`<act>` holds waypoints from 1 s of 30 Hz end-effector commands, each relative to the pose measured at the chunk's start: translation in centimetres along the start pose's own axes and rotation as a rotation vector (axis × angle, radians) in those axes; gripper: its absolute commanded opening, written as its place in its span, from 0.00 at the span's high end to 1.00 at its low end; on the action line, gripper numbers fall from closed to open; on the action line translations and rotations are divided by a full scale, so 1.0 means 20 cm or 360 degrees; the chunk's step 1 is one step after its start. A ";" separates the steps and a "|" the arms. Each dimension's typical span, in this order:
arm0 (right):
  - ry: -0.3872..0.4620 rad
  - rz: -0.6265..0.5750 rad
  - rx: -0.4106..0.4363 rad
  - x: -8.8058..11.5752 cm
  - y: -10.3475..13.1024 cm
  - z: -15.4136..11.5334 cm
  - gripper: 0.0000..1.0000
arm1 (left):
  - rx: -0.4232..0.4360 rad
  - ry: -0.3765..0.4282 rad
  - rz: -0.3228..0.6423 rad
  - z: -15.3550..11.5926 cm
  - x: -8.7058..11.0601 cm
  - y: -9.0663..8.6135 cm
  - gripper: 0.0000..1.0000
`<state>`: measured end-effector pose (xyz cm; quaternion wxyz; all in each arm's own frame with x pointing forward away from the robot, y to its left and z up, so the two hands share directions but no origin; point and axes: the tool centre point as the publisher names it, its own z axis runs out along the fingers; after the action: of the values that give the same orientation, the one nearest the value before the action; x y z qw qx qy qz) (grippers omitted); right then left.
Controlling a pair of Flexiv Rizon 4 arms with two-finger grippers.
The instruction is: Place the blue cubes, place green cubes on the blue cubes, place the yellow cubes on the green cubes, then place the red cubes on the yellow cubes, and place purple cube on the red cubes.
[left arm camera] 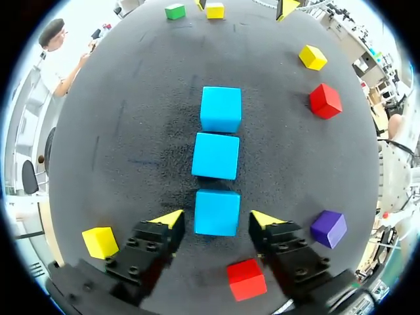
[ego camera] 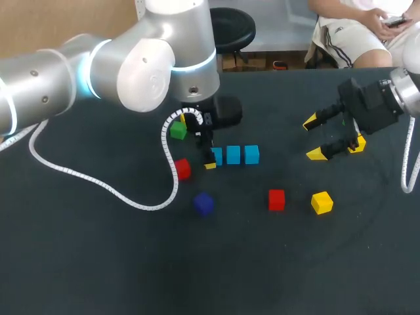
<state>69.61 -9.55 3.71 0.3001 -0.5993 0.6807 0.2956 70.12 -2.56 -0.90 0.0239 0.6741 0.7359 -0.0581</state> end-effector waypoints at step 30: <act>-0.0002 -0.0002 0.0001 0.00 0.00 0.00 0.00 | -0.0261 -0.0597 -0.0002 -0.32 0.24 -0.11 0.00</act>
<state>69.61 -9.55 3.71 0.3001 -0.5993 0.6807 0.2956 68.49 2.05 5.06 0.1734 0.6541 0.7289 -0.1040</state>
